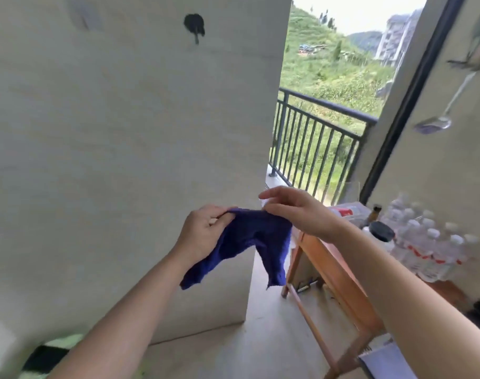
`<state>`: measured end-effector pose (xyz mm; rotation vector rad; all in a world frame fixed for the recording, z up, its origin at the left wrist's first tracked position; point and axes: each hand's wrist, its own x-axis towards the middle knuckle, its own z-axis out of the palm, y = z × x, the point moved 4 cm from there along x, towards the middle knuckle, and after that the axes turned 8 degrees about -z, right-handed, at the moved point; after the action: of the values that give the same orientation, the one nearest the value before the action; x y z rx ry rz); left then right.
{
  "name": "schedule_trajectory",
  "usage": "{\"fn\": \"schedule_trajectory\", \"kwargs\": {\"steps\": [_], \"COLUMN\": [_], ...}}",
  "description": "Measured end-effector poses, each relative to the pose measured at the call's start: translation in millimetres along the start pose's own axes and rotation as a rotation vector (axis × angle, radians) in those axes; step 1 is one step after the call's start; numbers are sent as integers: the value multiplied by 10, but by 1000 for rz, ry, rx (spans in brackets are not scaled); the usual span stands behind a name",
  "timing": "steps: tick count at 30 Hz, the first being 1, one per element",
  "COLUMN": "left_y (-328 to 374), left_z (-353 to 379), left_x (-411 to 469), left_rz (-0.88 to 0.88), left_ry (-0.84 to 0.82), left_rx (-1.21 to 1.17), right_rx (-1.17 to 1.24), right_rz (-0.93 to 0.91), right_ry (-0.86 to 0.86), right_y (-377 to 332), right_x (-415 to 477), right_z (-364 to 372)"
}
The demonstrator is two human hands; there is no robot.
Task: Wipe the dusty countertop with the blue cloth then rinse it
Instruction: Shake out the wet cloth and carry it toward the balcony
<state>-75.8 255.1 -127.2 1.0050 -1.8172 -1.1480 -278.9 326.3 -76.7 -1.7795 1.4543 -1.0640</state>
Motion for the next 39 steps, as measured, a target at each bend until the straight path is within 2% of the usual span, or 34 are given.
{"fn": "schedule_trajectory", "kwargs": {"steps": [4, 7, 12, 14, 23, 27, 31, 36, 39], "left_y": [-36, -21, 87, 256, 1456, 1709, 1634, 1347, 1227], "left_z": [-474, -768, -1205, -1349, -1820, -1873, -1885, -1833, -1796], "left_x": [510, 880, 1516, 1801, 2905, 3177, 3323, 3322, 3301], "left_rz": [83, 91, 25, 30, 444, 584, 675, 804, 806], "left_ry": [81, 145, 160, 221, 708, 841, 947, 957, 931], "left_rx": [152, 205, 175, 149, 342, 568, 815, 884, 847], "right_rx": [-339, -461, -405, -394, -429, -520, -601, -574, -540], "right_rz": [-71, -120, -345, -423, -764, -767, -739, -730, -716], "right_ry": [-44, 43, 255, 305, 661, 723, 712, 744, 742], "right_y": [81, 67, -146, -244, -1001, -1150, -1064, -837, -666], "right_x": [650, 1131, 2005, 2388, 3516, 3820, 3959, 3913, 3864], "right_z": [196, 232, 108, -14, -757, -966, -942, -748, -626]}}
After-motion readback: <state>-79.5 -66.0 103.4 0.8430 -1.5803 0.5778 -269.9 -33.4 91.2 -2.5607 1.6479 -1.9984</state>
